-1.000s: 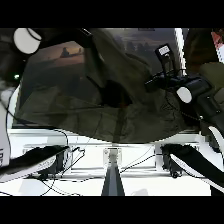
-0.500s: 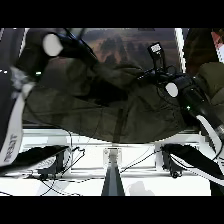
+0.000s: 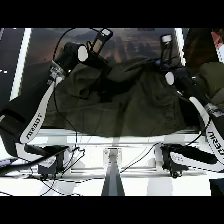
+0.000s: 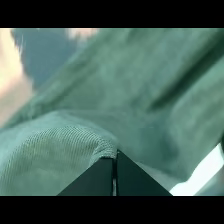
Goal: Fold the clothes and pants, and hang the long-sleeved shirts on hangers.
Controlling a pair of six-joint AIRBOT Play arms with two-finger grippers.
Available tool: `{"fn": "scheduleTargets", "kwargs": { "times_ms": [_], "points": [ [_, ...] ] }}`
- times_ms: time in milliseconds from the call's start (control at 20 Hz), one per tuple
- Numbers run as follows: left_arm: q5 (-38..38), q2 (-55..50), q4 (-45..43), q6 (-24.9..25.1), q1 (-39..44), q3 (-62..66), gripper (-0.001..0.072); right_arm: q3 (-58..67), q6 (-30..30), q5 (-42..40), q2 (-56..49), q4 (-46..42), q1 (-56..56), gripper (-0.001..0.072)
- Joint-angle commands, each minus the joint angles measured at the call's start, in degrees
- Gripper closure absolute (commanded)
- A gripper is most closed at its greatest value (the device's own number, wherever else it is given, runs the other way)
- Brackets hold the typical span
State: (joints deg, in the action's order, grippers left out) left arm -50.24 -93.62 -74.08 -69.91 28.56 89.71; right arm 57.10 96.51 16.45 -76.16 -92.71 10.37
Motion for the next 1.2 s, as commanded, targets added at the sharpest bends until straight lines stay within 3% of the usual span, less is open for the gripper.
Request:
{"fn": "scheduleTargets", "kwargs": {
  "times_ms": [0, 150, 250, 500, 550, 600, 650, 700, 850, 900, 950, 1100, 1150],
  "points": [
    [6.69, -0.35, 17.4, 5.44, 0.37, 0.07, 0.0691, 4.0, 5.25, -1.31, -0.87, 0.0, -5.05, 0.0685],
    [6.71, -0.02, 36.02, 20.48, 1.55, 0.07, 0.0692, 4.02, 5.22, 1.29, -0.87, -0.04, -6.64, 0.0685],
    [6.45, 0.22, 44.7, 26.21, 2.23, 0.07, 0.0692, 4.02, 5.16, 4.9, -0.87, -0.11, -6.82, 0.0685],
    [5.2, -0.63, 44.0, 27.52, 3.61, 0.04, 0.0678, 4.02, 5.16, 9.77, -0.92, -0.11, -6.8, 0.0684],
    [4.48, -0.81, 43.54, 27.52, 3.52, 0.04, 0.05, 4.02, 5.16, 10.03, -0.92, -0.09, -6.8, 0.0671],
    [3.93, -0.83, 42.99, 27.28, 3.1, 0.04, 0.0157, 4.02, 5.14, 10.1, -0.92, -0.09, -6.8, 0.0664],
    [3.87, -0.81, 42.8, 25.77, 2.47, 0.04, 0.0014, 4.02, 4.98, 10.21, -0.92, -0.09, -6.8, 0.0656],
    [3.45, -0.76, 42.77, 24.13, 1.29, 0.04, 0.0013, 4.02, 4.98, 10.38, -0.92, -0.11, -6.8, 0.0579],
    [-0.79, -0.46, 42.38, 19.8, -5.44, 0.04, 0.0015, 4.02, 4.35, 11.26, -0.92, -0.13, -6.82, 0.0191],
    [-3.85, -0.46, 41.75, 17.99, -8.96, 0.04, 0.0071, 4.02, 4.35, 11.41, -0.92, -0.13, -6.82, 0.0149],
    [-7.61, -0.46, 38.21, 15.43, -12.59, 0.04, 0.0185, 4.02, 4.35, 11.54, -0.92, -0.13, -6.82, 0.0149],
    [-19.78, -0.5, 17.66, 3.8, -21.27, -0.02, 0.0208, 4.02, 4.35, 11.58, -0.92, -0.13, -6.8, 0.0149],
    [-22.71, -0.55, 12.26, 2.69, -23.5, -0.31, 0.0208, 4.02, 4.35, 11.58, -0.92, -0.13, -6.8, 0.0149]
  ]
}}
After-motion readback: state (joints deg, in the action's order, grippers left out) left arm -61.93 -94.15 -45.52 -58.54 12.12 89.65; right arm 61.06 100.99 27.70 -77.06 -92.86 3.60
